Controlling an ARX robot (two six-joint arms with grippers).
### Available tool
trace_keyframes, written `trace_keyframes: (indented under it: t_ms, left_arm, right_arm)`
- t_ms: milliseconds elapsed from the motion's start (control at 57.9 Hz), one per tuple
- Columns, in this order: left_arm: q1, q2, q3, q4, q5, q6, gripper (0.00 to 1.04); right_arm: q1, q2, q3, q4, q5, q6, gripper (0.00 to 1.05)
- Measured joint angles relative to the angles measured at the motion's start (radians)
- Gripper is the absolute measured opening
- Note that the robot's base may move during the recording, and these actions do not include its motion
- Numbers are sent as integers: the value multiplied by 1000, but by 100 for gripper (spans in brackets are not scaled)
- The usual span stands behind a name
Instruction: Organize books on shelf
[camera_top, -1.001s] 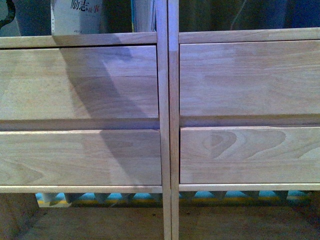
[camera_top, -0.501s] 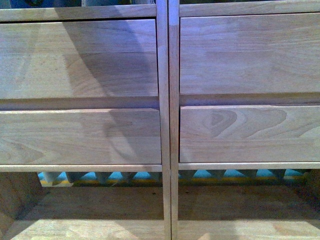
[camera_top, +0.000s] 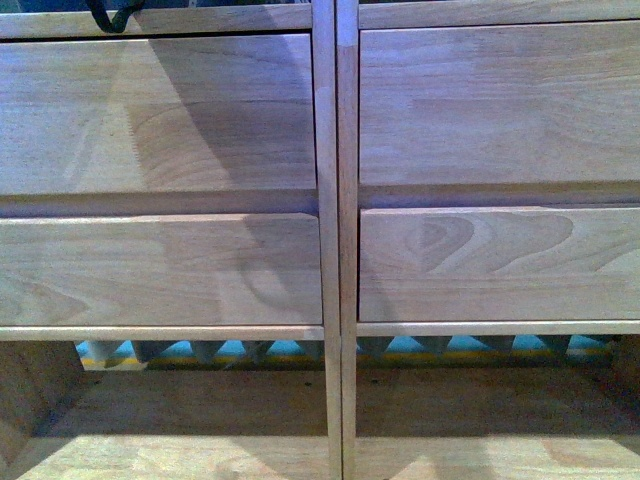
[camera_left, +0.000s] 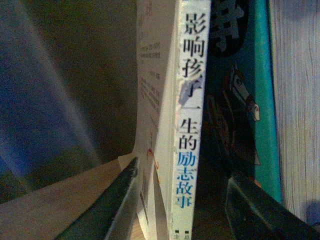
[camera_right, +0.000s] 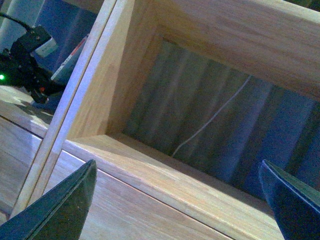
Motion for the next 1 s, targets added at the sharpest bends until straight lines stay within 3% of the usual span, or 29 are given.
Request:
trace_keyframes:
  t_ms: [276, 552, 725, 915, 1001]
  left_arm:
    - [-3, -76, -128, 42, 8, -56, 98]
    - [4, -352, -491, 217, 0, -122, 97]
    - [52, -613, -790, 309, -3, -179, 97]
    - [193, -944, -1108, 201, 140, -348, 97]
    - [217, -1022, -1160, 185, 154, -392, 97]
  right_arm:
    - [0, 0, 0, 0, 0, 0, 98]
    - [0, 0, 0, 0, 0, 0, 98]
    - [0, 0, 0, 0, 0, 0, 98]
    - [0, 0, 0, 0, 0, 0, 98]
    - [0, 0, 0, 0, 0, 1, 98]
